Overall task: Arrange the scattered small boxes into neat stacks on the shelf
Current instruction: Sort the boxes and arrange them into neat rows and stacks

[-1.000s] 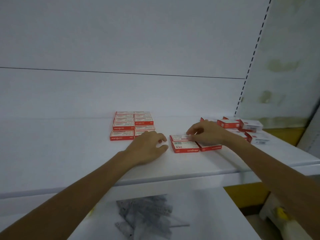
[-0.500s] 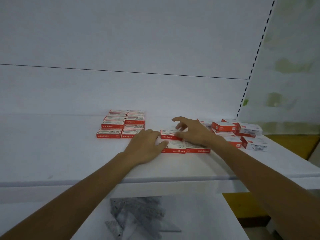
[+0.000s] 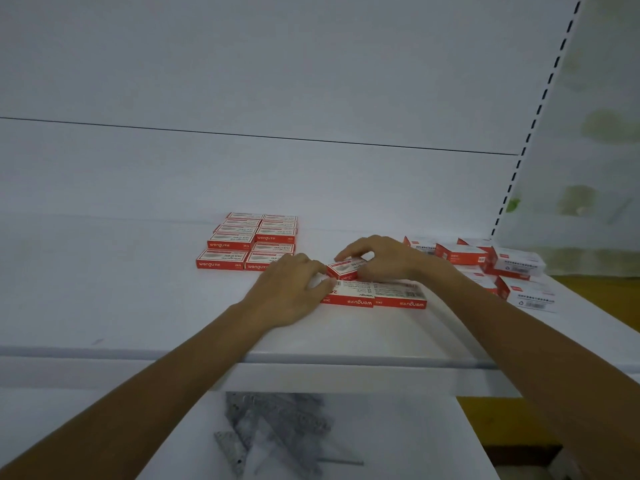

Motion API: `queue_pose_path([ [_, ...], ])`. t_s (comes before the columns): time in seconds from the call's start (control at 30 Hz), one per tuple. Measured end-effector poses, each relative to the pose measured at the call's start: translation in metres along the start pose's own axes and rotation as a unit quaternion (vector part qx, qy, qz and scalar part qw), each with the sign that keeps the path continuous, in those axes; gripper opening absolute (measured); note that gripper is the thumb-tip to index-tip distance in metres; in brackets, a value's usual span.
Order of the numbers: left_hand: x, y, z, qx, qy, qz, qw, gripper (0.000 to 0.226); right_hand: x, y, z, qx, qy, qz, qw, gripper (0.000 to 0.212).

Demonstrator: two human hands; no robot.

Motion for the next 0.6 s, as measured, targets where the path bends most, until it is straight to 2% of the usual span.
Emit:
queue_pose_path([
  [0.07, 0.001, -0.002, 0.003, 0.011, -0.005, 0.005, 1.000, 0.041, -0.002, 0.002, 0.000, 0.000, -0.011, 0.008, 1.000, 0.043],
  [0.17, 0.002, -0.002, 0.003, 0.013, -0.021, 0.008, 1.000, 0.044, -0.007, 0.002, -0.004, 0.013, 0.057, 0.024, 0.998, 0.043],
  [0.27, -0.004, -0.004, -0.009, -0.024, -0.062, 0.033, 0.997, 0.036, -0.009, -0.007, -0.005, 0.023, 0.117, 0.015, 0.993, 0.044],
  [0.43, -0.024, -0.045, -0.050, 0.004, 0.001, 0.033, 0.999, 0.022, -0.001, -0.046, -0.008, 0.012, 0.176, -0.024, 0.984, 0.040],
  [0.6, -0.039, -0.088, -0.058, 0.032, -0.003, -0.003, 0.999, 0.023, 0.015, -0.088, 0.004, 0.032, 0.210, -0.057, 0.975, 0.037],
])
Point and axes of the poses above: each hand's wrist, its own x-axis towards the middle knuckle, its own z-axis out of the palm, y = z × x, the point moved 6 cm from there along x, towards the middle knuckle, and after that the axes turned 3 degrees about -z, right-handed, at the moved point
